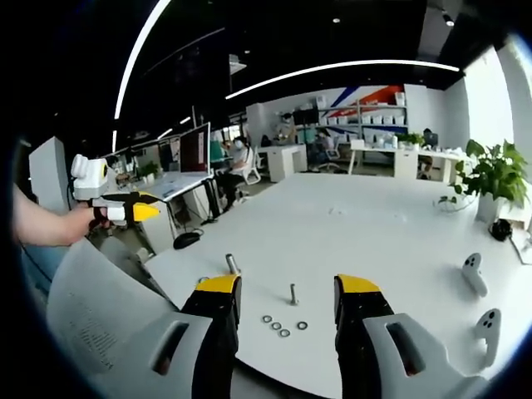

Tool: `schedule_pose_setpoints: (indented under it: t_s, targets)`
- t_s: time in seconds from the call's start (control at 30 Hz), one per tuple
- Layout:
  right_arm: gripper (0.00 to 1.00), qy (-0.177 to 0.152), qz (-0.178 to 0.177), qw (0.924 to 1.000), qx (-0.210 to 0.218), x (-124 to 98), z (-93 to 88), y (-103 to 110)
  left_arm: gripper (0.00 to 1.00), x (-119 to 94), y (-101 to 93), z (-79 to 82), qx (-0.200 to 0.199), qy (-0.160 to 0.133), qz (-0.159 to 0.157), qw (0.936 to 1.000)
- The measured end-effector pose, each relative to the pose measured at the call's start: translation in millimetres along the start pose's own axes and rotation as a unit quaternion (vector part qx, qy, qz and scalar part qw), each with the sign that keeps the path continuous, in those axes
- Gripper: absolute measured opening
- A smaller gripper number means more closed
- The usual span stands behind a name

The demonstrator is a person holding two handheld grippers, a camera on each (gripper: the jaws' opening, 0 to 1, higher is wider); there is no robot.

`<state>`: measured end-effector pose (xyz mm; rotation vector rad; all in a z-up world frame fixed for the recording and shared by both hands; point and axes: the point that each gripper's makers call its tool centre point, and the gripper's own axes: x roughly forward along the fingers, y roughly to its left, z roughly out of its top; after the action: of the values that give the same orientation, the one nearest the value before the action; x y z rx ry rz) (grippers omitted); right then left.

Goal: Place the washer onto the threaded stud by aligning its center hole with the stud, sliding it down to the base, and recovering from edge contact or off-axis alignment until the washer reaches the visible bottom stop.

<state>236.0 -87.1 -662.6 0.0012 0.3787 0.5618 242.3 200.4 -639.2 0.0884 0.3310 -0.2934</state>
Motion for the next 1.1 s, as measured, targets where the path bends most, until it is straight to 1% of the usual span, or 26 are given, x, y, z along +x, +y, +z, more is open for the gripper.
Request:
schedule_pose_setpoints:
  t_s: [0.07,0.23,0.4,0.53,0.63,0.7,0.87,1.0,1.03,1.07,1.1]
  targets:
    - [0.47,0.005,-0.001,1.0,-0.002,0.1,-1.9,-0.4,0.51,0.0,-2.6,1.9,-0.001,-0.004,-0.005,1.0]
    - [0.47,0.007,-0.004,1.0,-0.004,-0.5,-2.6,-1.8,0.51,-2.7,-0.4,6.1,-0.001,-0.015,0.0,0.9999]
    - [0.47,0.008,-0.002,0.9999,-0.006,0.5,-2.4,-0.5,0.51,-1.2,-4.8,4.0,0.003,-0.01,-0.009,0.9999]
    - [0.47,0.01,-0.007,0.9999,-0.004,-0.5,-3.9,-3.6,0.51,-0.5,-5.7,3.9,0.006,-0.008,-0.008,0.9999]
    - [0.47,0.004,-0.012,0.9999,0.0,-2.0,-1.9,-5.8,0.51,2.9,-10.8,-1.0,0.017,0.006,-0.016,0.9997]
    - [0.47,0.006,-0.011,0.9999,-0.002,-1.5,-2.9,-5.3,0.51,2.5,-12.1,-2.5,0.019,0.01,-0.017,0.9996]
    - [0.47,0.006,-0.013,0.9999,0.0,-1.9,-2.4,-5.9,0.51,3.9,-9.5,-7.9,0.022,0.021,-0.017,0.9994]
    - [0.47,0.005,-0.013,0.9999,0.002,-2.0,-2.2,-6.8,0.51,5.3,-9.7,-10.6,0.015,0.028,-0.022,0.9993]
    - [0.47,0.005,-0.012,0.9999,0.002,-2.0,-2.5,-6.9,0.52,6.5,-11.7,-13.1,0.01,0.034,-0.027,0.999]
    - [0.47,0.005,-0.012,0.9999,0.002,-2.0,-2.5,-6.9,0.52,9.0,-14.8,-21.3,0.008,0.054,-0.036,0.9979]
    - [0.47,0.004,-0.013,0.9999,0.003,-2.1,-2.1,-7.1,0.53,9.8,-15.6,-26.6,0.018,0.068,-0.037,0.9969]
